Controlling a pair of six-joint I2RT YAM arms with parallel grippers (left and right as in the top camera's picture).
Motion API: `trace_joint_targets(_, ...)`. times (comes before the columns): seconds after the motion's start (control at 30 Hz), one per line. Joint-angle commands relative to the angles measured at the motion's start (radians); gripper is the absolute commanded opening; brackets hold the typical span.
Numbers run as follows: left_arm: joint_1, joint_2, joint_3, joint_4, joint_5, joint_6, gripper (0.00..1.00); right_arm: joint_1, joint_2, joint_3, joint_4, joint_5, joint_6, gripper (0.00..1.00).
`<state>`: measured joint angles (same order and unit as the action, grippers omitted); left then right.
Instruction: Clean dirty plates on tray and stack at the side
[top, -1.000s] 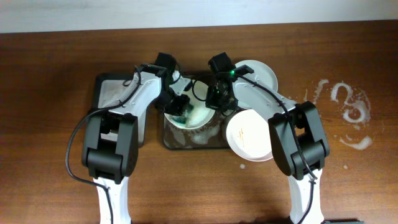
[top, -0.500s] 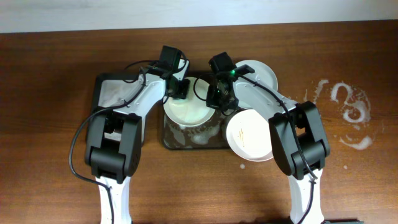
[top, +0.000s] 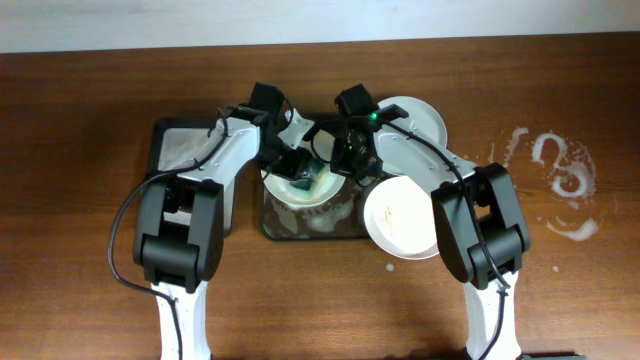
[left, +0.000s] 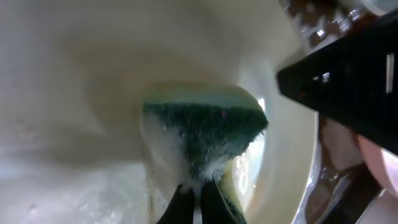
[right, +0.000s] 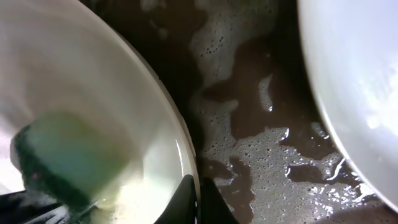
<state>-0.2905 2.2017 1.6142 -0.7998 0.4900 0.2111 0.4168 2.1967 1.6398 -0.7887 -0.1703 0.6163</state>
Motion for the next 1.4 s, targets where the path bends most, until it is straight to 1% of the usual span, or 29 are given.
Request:
trace_joint_targets(0.0, -0.011, 0.027, -0.011, 0.068, 0.11, 0.007, 0.01, 0.002, 0.018, -0.002, -0.003, 0.013, -0.009, 0.04)
trace_joint_targets(0.1, -0.007, 0.027, -0.011, 0.119, 0.221, 0.006, 0.01, 0.002, 0.018, -0.002, -0.003, 0.013, -0.01, 0.04)
trace_joint_targets(0.13, -0.005, 0.027, -0.011, 0.146, 0.248, -0.02, 0.01, 0.002, 0.018, -0.002, -0.003, 0.013, -0.01, 0.04)
trace_joint_targets(0.2, -0.003, 0.027, -0.011, 0.203, 0.25, -0.108, 0.01, 0.002, 0.018, -0.002, -0.003, 0.014, -0.009, 0.04)
trace_joint_targets(0.23, -0.004, 0.028, -0.011, 0.219, 0.245, -0.113, 0.01, 0.002, 0.018, -0.002, -0.001, 0.013, -0.009, 0.04)
trace_joint_targets(0.3, -0.004, 0.032, -0.011, 0.225, 0.182, -0.132, 0.01, 0.002, 0.018, -0.002, -0.002, 0.013, -0.01, 0.04)
trace_joint_targets(0.33, -0.004, 0.038, -0.011, 0.227, 0.113, -0.173, 0.01, 0.002, 0.018, -0.002, -0.003, 0.013, -0.01, 0.04)
trace_joint_targets(0.37, -0.004, 0.055, -0.011, 0.232, -0.001, -0.238, 0.01, 0.002, 0.018, -0.002, -0.003, 0.013, -0.01, 0.04)
trace_joint_targets(0.4, -0.004, 0.069, -0.011, 0.232, -0.051, -0.265, 0.01, 0.002, 0.018, -0.002, -0.003, 0.013, -0.009, 0.04)
trace_joint_targets(0.5, 0.002, 0.093, -0.011, 0.227, -0.091, -0.312, 0.01, 0.002, 0.018, -0.002, -0.002, 0.013, -0.009, 0.04)
trace_joint_targets(0.53, 0.006, 0.093, -0.011, 0.218, -0.126, -0.335, 0.01, 0.002, 0.018, -0.002, -0.002, 0.013, -0.009, 0.04)
trace_joint_targets(0.9, 0.055, 0.093, -0.007, 0.039, -0.459, -0.335, 0.01, 0.001, 0.018, -0.002, 0.0, 0.013, -0.009, 0.04)
trace_joint_targets(1.0, 0.082, 0.092, 0.069, -0.061, -0.469, -0.352, 0.01, 0.001, 0.018, -0.002, 0.0, 0.013, -0.009, 0.04)
trace_joint_targets(1.03, 0.087, 0.092, 0.129, -0.117, -0.469, -0.369, 0.01, 0.001, 0.018, -0.002, 0.0, 0.013, -0.009, 0.04)
trace_joint_targets(1.13, 0.083, 0.092, 0.304, -0.242, -0.469, -0.368, 0.01, 0.001, 0.018, -0.002, 0.0, 0.01, -0.01, 0.04)
trace_joint_targets(1.23, 0.054, 0.092, 0.455, -0.366, -0.468, -0.368, 0.01, 0.001, 0.018, -0.002, 0.0, 0.009, -0.01, 0.04)
trace_joint_targets(1.3, 0.02, 0.092, 0.524, -0.42, -0.468, -0.367, 0.01, 0.001, 0.018, -0.002, 0.0, 0.01, -0.01, 0.04)
trace_joint_targets(1.37, -0.003, 0.092, 0.534, -0.429, -0.413, -0.333, 0.01, 0.001, 0.018, -0.002, 0.0, 0.01, -0.017, 0.04)
